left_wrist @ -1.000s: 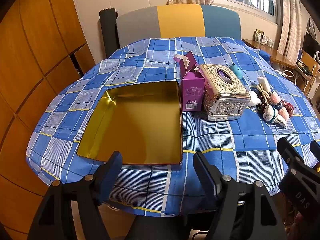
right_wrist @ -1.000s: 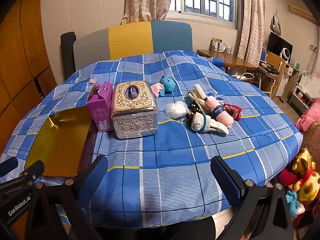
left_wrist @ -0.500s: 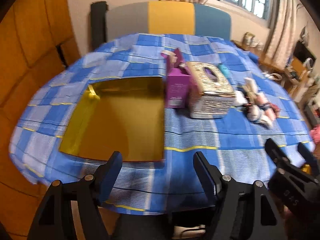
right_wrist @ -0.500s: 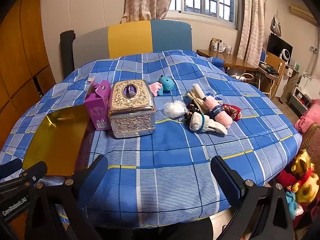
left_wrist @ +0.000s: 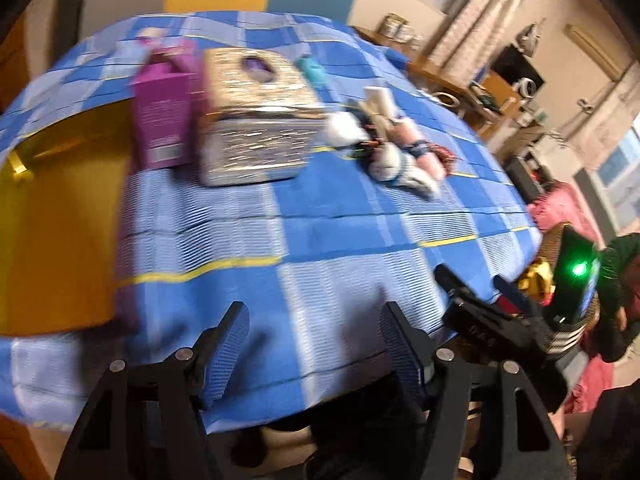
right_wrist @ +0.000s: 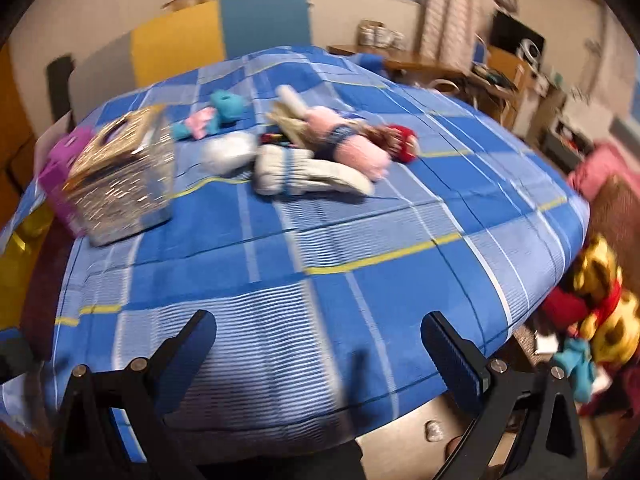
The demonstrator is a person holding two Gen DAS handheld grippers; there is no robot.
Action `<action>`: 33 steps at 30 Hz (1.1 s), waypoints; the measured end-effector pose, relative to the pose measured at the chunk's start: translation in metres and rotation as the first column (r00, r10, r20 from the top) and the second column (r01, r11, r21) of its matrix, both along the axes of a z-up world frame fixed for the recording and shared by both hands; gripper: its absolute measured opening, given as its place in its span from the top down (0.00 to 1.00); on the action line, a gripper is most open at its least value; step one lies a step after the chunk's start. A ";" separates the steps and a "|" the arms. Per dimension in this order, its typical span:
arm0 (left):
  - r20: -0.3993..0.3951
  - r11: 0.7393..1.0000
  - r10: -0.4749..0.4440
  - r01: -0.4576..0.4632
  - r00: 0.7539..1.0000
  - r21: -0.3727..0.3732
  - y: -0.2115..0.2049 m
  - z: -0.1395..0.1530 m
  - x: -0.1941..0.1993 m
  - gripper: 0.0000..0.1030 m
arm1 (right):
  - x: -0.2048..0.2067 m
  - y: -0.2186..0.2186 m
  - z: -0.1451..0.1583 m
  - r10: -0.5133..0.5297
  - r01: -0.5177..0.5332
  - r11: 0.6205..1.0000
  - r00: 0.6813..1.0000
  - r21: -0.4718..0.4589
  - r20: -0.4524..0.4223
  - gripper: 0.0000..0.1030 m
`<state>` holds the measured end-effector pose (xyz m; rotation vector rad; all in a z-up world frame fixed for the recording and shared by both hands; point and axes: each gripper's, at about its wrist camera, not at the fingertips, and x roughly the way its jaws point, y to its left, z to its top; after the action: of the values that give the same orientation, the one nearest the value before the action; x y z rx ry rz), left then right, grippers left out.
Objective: Organize soft objects
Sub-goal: 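Move the left tool over the white knit glove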
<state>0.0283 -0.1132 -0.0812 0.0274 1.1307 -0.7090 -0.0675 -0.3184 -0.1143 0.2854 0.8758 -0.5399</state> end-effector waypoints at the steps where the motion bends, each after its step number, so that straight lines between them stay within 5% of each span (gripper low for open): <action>1: -0.005 1.000 -0.012 0.012 1.000 -0.005 -0.011 0.000 0.002 0.34 | -0.003 -0.010 -0.003 -0.018 0.018 1.000 1.000 -0.003 0.007 0.00; 6: 0.009 0.998 -0.050 0.050 0.999 -0.028 -0.078 -0.010 0.025 0.34 | -0.013 -0.036 -0.007 -0.078 0.080 0.996 0.996 -0.038 0.032 0.00; 16: 0.056 0.978 -0.188 0.182 0.981 0.098 -0.211 -0.060 0.079 0.34 | -0.024 -0.074 -0.015 -0.138 0.136 0.990 0.987 0.026 0.086 0.00; 24: 0.175 0.966 -0.217 0.185 0.960 0.181 -0.260 -0.073 0.097 0.44 | -0.032 -0.095 -0.018 -0.185 0.182 0.982 0.978 0.045 0.099 0.00; 33: 0.271 0.961 -0.254 0.212 0.928 0.175 -0.253 -0.079 0.093 0.61 | -0.031 -0.099 -0.032 -0.190 0.184 0.981 0.978 0.066 0.081 0.00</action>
<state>0.1216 -0.3662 -0.1604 0.3838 0.8989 -0.8052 -0.0980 -0.4175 -0.1459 0.4450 0.7851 -0.6722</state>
